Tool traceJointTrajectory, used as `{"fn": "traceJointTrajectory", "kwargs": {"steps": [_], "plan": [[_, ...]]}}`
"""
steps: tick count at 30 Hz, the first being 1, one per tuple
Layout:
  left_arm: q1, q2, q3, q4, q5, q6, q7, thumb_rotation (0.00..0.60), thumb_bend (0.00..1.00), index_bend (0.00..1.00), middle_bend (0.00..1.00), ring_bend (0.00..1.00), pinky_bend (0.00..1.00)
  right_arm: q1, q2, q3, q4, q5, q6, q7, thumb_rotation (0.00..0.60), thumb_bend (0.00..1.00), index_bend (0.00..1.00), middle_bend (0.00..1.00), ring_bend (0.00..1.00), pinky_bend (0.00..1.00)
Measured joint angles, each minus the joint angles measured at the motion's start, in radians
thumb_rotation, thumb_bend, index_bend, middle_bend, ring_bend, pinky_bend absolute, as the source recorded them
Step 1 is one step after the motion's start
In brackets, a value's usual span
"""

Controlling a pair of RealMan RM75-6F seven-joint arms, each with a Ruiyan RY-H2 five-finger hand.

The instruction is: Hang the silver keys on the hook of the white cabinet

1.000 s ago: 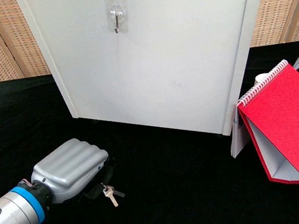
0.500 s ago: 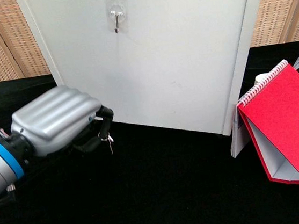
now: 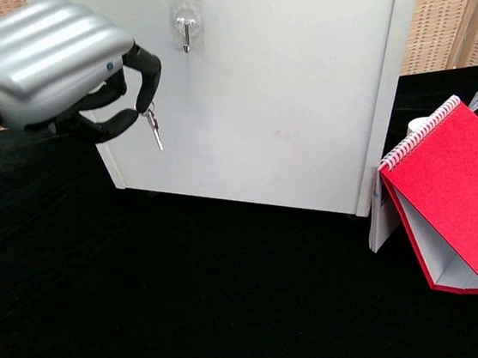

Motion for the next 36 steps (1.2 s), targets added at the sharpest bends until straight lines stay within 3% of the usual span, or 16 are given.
{"fn": "traceJointTrajectory", "kwargs": {"steps": [8,14,36], "plan": [[-0.068,0.056,-0.076,-0.044,-0.020,-0.036,0.065,0.600,0.46,0.57,0.94,0.86,0.76,0.000,0.001,0.002,0.002,0.002,0.001,0.010,0.600,0.10,0.00,0.00,0.00,0.00],[-0.111,0.074,-0.100,-0.047,-0.026,-0.059,0.113,0.600,0.46,0.58,0.94,0.86,0.76,-0.001,0.004,0.003,0.005,0.003,0.004,0.025,0.600,0.10,0.00,0.00,0.00,0.00],[-0.168,0.010,-0.077,0.026,-0.067,-0.061,0.133,0.600,0.46,0.58,0.94,0.86,0.76,0.001,0.004,0.007,0.012,0.009,-0.001,0.038,0.600,0.10,0.00,0.00,0.00,0.00]]}}
